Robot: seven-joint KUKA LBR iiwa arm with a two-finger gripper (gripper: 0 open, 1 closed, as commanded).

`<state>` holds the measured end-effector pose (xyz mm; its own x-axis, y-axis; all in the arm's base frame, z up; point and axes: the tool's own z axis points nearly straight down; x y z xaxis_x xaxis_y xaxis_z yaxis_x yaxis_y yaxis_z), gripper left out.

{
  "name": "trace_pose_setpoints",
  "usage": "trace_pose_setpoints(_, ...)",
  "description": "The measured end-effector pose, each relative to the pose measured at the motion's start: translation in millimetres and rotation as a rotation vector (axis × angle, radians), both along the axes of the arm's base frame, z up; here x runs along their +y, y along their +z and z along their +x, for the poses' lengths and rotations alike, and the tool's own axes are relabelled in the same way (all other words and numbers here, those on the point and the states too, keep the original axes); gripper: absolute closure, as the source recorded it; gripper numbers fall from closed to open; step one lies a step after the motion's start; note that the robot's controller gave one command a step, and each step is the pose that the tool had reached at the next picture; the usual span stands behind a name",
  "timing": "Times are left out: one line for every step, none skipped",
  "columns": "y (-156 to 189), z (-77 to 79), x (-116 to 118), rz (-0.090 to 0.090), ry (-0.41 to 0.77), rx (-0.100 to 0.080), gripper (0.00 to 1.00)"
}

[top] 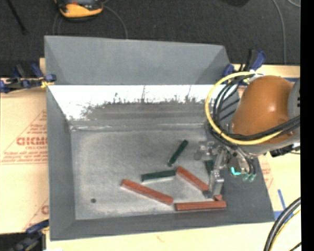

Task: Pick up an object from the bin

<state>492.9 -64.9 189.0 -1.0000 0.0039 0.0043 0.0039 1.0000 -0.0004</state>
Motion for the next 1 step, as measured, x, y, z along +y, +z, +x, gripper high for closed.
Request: trace_pose_setpoints(3.6, 1.8, 0.1, -0.001, 0.002, -0.008, 0.0)
